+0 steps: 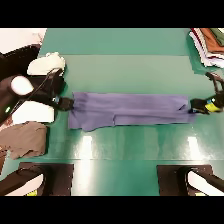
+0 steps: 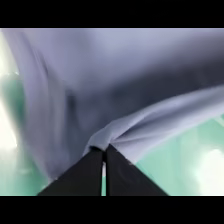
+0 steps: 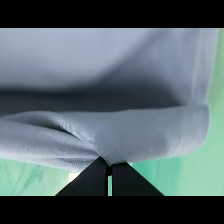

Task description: Fold the shirts.

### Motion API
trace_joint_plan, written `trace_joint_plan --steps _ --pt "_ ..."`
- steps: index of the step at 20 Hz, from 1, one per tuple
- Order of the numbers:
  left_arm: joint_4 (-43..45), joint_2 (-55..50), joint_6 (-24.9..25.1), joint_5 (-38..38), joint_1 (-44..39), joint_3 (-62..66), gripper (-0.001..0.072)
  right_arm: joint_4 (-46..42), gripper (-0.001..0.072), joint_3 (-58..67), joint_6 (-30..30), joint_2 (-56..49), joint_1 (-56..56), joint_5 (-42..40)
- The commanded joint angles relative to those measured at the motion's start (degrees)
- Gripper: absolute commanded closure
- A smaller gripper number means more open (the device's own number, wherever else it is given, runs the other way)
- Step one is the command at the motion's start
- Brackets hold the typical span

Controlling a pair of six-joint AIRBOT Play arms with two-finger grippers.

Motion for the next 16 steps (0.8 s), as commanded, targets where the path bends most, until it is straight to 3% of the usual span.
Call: trace_joint_plan --steps 1,3,4,5,6,8,10,11,12,13,16 --pt "0.44 -13.51 1.90 6.45 0.22 10.82 0.0684 0.26 0.0701 8.68 0.09 -11.04 1.99 -2.03" --pt "0.52 -17.35 1.57 7.69 0.63 14.47 0.0682 0.28 0.0697 12.76 0.07 -15.50 1.53 -3.10" --pt "0.50 -18.14 1.57 8.04 0.63 15.39 0.0540 2.08 0.0526 14.78 -0.24 -17.40 0.70 -3.82" --pt "0.50 -18.34 1.33 8.41 0.63 15.91 0.0165 5.99 0.0346 16.63 -0.81 -18.91 -0.68 -3.85" --pt "0.50 -18.27 1.07 8.50 0.63 16.44 0.0066 11.04 0.0321 18.32 -2.86 -20.15 -2.82 -3.28" --pt "0.85 -18.27 1.33 4.50 0.63 19.15 0.0237 17.90 0.0320 19.21 -6.69 -20.39 -7.28 -1.27" --pt "0.74 -17.97 1.57 -1.57 0.61 21.33 0.0400 18.05 0.0319 16.02 -8.68 -17.92 -12.46 0.31" --pt "0.07 -17.55 1.73 -3.45 0.61 21.35 0.0525 18.16 0.0297 13.35 -9.73 -16.33 -15.28 0.74" --pt "-0.83 -17.46 1.75 -4.63 0.61 21.33 0.0682 18.14 0.0175 10.34 -10.91 -14.99 -18.49 0.79" --pt "-1.55 -17.46 1.73 -5.18 0.39 21.33 0.0684 18.23 0.0103 7.39 -12.11 -14.23 -21.55 0.39" --pt "-3.98 -17.46 1.68 -5.18 -1.97 21.33 0.0685 18.34 0.0101 0.98 -15.21 -15.80 -28.74 0.07"
